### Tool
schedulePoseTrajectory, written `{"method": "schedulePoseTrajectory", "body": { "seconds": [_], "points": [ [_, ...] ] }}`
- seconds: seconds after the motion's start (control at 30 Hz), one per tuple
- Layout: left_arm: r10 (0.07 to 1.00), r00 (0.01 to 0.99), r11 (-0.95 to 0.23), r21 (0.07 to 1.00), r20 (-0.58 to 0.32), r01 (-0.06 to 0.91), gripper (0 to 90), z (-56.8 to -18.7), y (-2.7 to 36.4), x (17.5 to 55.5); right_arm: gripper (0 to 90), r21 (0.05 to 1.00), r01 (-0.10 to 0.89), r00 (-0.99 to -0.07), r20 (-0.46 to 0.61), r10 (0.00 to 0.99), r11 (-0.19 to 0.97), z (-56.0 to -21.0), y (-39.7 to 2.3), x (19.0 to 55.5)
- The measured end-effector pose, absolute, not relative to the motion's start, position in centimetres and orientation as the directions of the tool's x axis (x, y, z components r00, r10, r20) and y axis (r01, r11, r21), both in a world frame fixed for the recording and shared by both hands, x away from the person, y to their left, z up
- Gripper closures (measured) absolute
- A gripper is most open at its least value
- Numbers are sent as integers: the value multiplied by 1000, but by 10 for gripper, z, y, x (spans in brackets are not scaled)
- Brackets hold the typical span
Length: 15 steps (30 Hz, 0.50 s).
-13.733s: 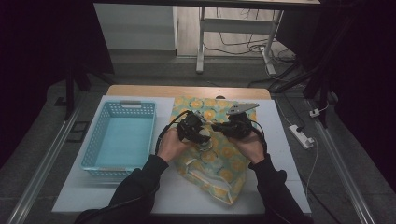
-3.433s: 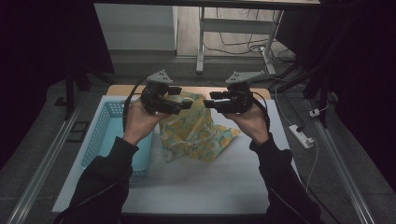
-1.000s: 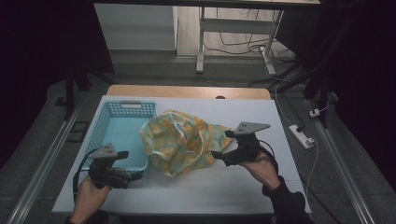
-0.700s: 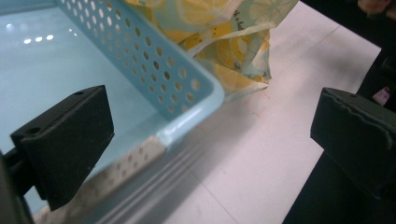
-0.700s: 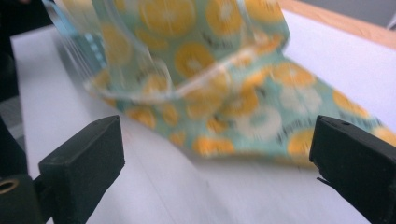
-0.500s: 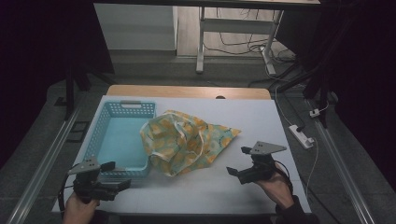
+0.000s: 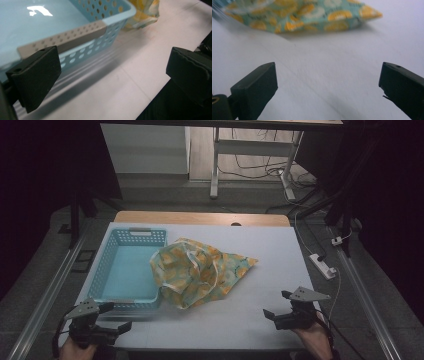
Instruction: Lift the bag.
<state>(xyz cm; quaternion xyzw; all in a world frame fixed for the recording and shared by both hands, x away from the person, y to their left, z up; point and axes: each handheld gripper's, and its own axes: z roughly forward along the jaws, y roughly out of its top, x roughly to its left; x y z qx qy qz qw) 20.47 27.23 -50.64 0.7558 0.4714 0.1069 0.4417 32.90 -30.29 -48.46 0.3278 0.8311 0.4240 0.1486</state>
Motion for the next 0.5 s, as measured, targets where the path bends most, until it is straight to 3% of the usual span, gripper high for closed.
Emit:
{"method": "schedulePoseTrajectory", "body": {
  "seconds": [0.5],
  "points": [
    [860,454,-182,692,-232,699,0,-522,278,204,10,726,512,-702,45,711,459,-502,-321,311]
  ]
}}
